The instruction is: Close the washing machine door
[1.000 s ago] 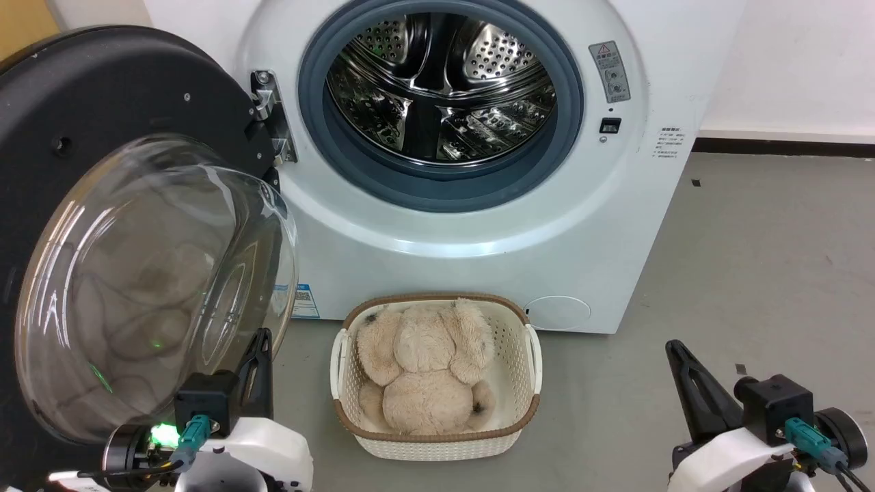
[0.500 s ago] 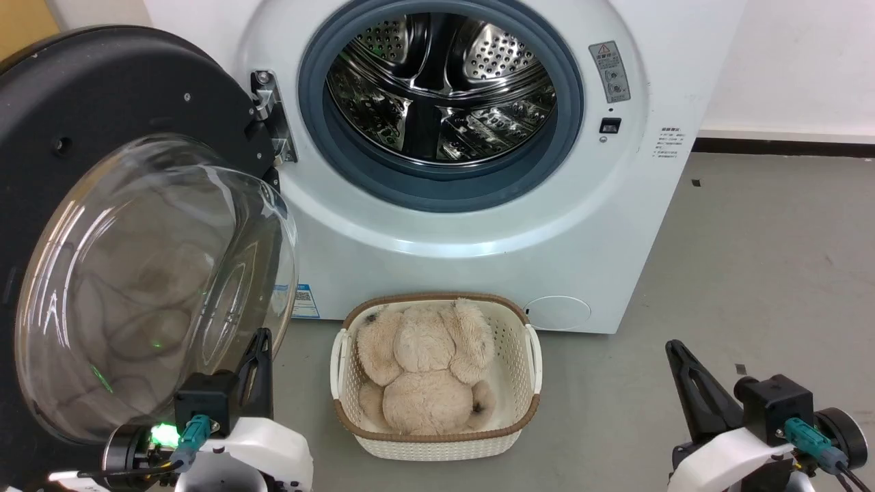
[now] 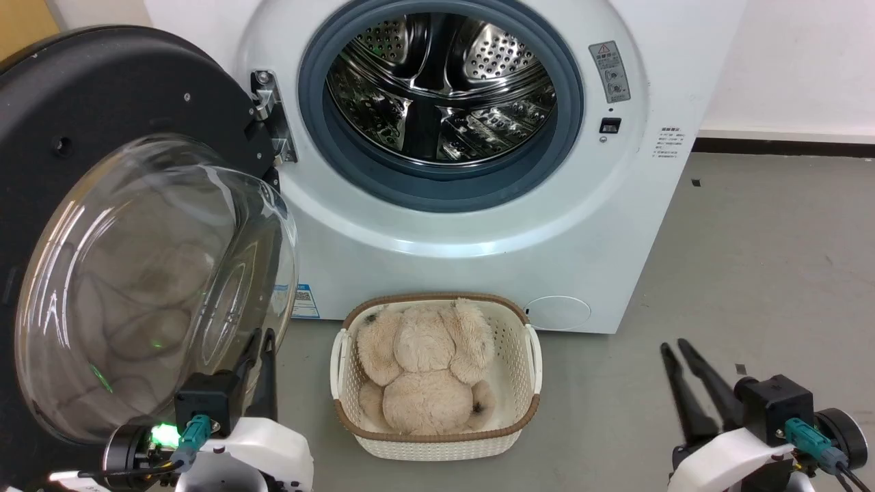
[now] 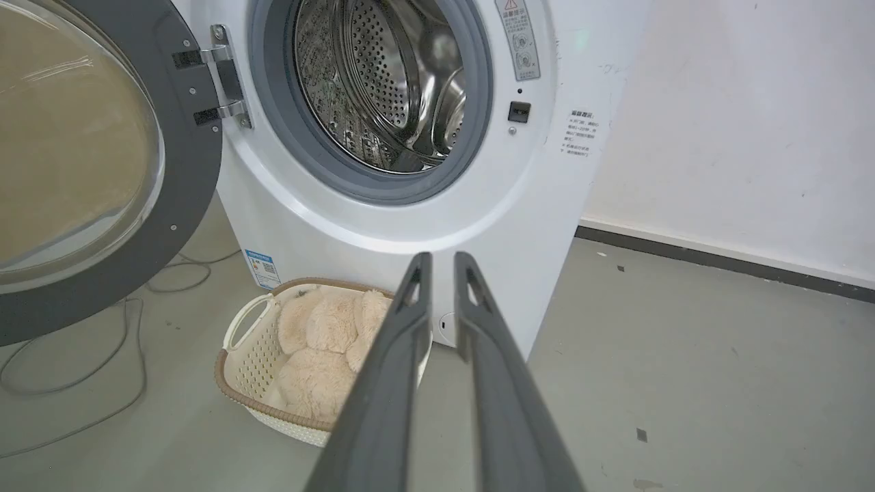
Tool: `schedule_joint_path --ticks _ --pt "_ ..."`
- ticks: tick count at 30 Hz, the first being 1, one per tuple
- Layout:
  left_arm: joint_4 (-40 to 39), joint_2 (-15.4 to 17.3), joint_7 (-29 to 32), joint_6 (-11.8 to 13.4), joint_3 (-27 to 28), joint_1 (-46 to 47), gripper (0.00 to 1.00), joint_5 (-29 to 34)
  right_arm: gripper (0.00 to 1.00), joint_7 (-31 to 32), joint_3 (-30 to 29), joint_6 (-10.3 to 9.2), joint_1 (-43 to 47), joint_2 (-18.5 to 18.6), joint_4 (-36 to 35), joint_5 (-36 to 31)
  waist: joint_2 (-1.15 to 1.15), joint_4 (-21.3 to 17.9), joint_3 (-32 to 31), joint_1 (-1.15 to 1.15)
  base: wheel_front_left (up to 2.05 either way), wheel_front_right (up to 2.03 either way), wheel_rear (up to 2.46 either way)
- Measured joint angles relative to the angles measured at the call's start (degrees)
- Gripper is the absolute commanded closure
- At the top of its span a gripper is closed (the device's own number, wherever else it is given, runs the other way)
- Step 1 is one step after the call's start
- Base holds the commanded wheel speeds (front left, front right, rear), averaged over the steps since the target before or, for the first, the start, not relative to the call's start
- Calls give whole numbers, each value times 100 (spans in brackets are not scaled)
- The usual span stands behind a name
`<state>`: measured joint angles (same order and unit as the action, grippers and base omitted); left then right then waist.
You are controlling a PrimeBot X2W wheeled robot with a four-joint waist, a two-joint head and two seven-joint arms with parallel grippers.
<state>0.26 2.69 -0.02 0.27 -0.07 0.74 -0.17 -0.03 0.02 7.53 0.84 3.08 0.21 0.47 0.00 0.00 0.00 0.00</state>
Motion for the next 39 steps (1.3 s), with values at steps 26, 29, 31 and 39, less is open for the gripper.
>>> schedule_joint_path --ticks 26,29,31,39 --pt "-204 36 -270 414 -248 148 100 2 0 -270 -224 0 -27 0 -81 323 0 186 96 0 0 0 0" --pt "-312 44 -309 461 -271 202 100 -1 0 -314 -236 0 -65 0 -88 359 0 273 112 0 0 0 0" --pt "-388 56 -337 467 -283 257 100 -2 0 -331 -248 0 -83 0 -92 366 0 339 120 1 0 0 0" --pt "-769 222 -417 468 -315 664 100 10 0 -419 -300 0 -91 0 -108 468 0 631 172 0 0 0 0"
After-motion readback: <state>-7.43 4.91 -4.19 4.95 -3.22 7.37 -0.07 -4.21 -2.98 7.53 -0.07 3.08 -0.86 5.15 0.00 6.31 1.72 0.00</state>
